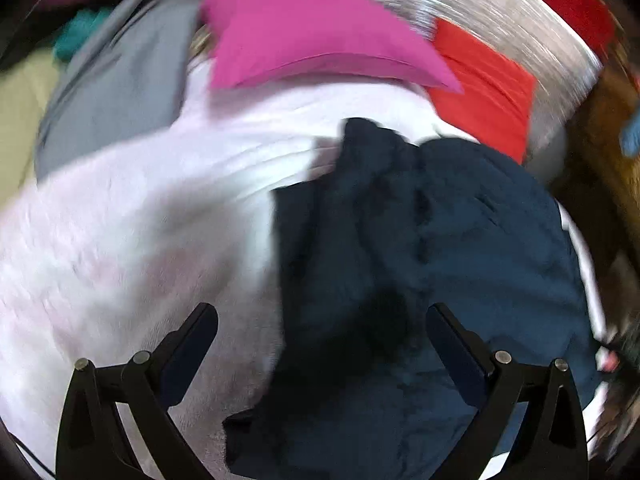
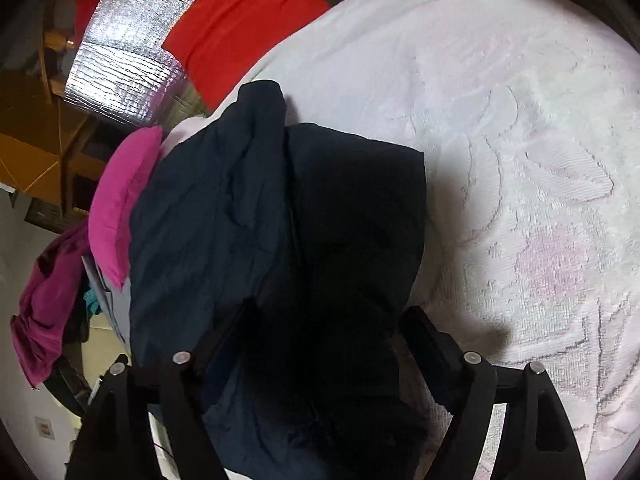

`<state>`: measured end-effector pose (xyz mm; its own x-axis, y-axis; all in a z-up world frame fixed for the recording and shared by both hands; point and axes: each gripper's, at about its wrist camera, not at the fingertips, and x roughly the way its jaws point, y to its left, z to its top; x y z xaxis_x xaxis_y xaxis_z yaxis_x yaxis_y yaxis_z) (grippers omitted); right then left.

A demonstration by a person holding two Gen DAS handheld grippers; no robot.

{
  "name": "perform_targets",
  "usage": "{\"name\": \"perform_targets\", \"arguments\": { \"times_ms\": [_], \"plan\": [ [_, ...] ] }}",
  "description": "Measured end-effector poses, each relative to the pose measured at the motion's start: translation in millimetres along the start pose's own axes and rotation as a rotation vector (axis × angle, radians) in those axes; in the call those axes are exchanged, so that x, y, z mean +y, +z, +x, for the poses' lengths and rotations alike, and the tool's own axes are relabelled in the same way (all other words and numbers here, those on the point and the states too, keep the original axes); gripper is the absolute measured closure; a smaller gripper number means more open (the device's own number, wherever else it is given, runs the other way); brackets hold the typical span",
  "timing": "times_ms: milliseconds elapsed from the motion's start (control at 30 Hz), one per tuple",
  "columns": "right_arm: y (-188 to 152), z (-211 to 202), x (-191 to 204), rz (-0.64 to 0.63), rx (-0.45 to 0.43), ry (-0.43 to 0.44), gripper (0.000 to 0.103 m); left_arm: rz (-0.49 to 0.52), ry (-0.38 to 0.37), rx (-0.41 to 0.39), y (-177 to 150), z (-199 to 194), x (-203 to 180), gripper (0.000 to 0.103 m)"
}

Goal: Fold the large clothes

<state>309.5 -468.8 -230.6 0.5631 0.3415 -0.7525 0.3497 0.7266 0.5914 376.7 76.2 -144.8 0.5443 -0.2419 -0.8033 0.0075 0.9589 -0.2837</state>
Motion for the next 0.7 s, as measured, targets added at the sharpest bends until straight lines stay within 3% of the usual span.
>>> {"name": "perform_targets", "arguments": {
  "times_ms": [133,267,433,533,600,700],
  "plan": [
    [2,-17,6,-0.004,-0.068,0.028,0.021,-0.091,-0.068,0.006,4,-2,22,0.0],
    [3,-31,11,-0.022,-0.149,-0.004,0.021,-0.14,-0.133,0.035,5,4,32,0.0],
    [5,-12,-3,0.001,-0.078,-0.06,0.021,-0.224,-0.292,0.189,0,37,40,0.0],
    [5,-4,-13,0.01,-0.04,0.002,0.015,-0.245,-0.352,0.195,-6,39,36,0.0],
    [3,-1,-12,-0.004,-0.044,0.041,0.012,-0.243,-0.435,0.249,-9,46,28,0.0],
    [0,7,1,-0.055,-0.03,0.094,0.01,-0.197,-0.403,0.243,-13,47,15,0.0]
  ]
}}
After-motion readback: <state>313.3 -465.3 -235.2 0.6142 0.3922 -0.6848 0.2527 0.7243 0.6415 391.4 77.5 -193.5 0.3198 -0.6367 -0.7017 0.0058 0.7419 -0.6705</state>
